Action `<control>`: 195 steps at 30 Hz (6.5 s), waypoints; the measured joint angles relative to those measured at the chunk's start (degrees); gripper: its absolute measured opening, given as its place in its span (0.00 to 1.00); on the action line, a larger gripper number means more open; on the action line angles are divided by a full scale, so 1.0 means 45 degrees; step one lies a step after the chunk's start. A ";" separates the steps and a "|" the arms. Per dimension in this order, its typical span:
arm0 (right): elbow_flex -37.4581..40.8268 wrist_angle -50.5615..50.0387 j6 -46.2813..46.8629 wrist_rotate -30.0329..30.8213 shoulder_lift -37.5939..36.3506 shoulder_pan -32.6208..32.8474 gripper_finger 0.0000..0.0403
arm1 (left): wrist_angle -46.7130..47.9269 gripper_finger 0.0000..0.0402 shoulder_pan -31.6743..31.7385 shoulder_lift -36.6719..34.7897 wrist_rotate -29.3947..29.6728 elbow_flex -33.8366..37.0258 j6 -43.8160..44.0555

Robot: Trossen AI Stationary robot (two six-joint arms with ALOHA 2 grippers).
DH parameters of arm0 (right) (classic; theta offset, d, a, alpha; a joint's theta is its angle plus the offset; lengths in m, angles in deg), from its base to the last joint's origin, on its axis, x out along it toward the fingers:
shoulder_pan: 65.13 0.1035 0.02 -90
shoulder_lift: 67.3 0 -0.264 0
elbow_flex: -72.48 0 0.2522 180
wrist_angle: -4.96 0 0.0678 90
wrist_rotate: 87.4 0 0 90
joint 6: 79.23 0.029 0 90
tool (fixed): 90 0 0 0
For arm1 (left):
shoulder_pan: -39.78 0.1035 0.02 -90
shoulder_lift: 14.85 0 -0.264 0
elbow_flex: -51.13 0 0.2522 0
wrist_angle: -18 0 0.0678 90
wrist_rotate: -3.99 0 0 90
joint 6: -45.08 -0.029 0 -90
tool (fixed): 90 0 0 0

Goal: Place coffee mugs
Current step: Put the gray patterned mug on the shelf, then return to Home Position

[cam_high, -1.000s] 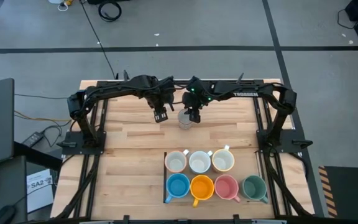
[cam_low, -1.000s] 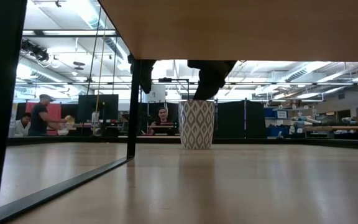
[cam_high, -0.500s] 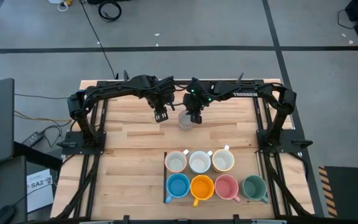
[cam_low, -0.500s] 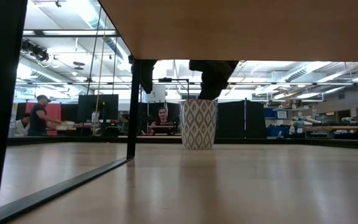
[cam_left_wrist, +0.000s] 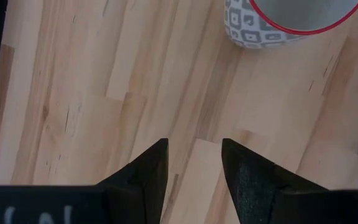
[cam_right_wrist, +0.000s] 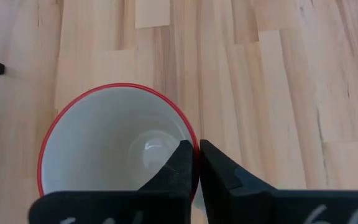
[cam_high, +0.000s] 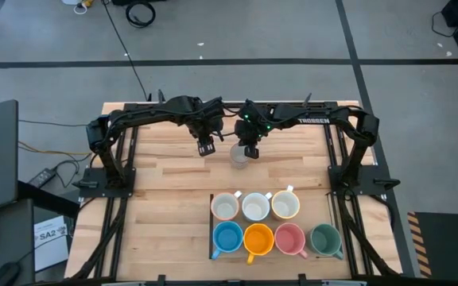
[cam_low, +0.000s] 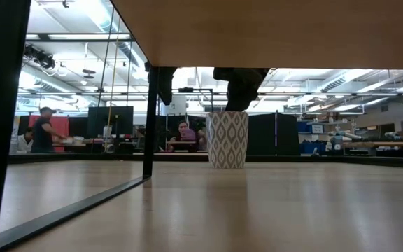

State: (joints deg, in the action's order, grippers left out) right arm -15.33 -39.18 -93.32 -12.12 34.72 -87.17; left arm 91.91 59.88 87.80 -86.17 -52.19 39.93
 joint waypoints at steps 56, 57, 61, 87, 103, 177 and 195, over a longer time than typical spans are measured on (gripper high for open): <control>0.0010 -0.9166 0.2412 0.1005 -0.9491 -0.1632 0.04 | -0.1390 0.39 -0.0005 0.0000 -0.0005 -0.0010 0.0010; 0.0010 -0.9447 0.2555 0.0954 -0.9766 -0.1632 0.04 | -0.1398 0.39 -0.0005 0.0000 -0.0005 -0.0010 0.0011; 0.0010 -1.0422 0.3215 0.0515 -1.0661 -0.1608 0.04 | -0.1421 0.39 -0.0005 0.0000 -0.0005 -0.0010 0.0058; 0.0000 -1.0649 1.0104 0.0237 -1.1845 0.3726 0.04 | -0.1703 0.39 -0.0015 0.0000 -0.0001 -0.0010 0.0447; 0.0000 -1.0501 1.3344 0.2427 -1.0579 0.8397 0.04 | -0.1720 0.39 -0.0015 0.0000 -0.0005 -0.0010 0.0408; 0.0005 -0.9975 1.5581 0.1301 -0.8655 1.1152 0.33 | -0.1800 0.39 -0.0019 0.0000 0.0000 -0.0010 0.0452; 0.0005 -0.8927 1.3739 0.3387 -0.9562 1.0431 0.33 | -0.2354 0.39 -0.0387 0.0000 -0.0005 -0.0010 0.0466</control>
State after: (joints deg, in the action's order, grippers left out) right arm -15.30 -79.35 -31.49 3.12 -8.31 -40.23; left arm 81.31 58.14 87.80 -86.20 -52.23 42.03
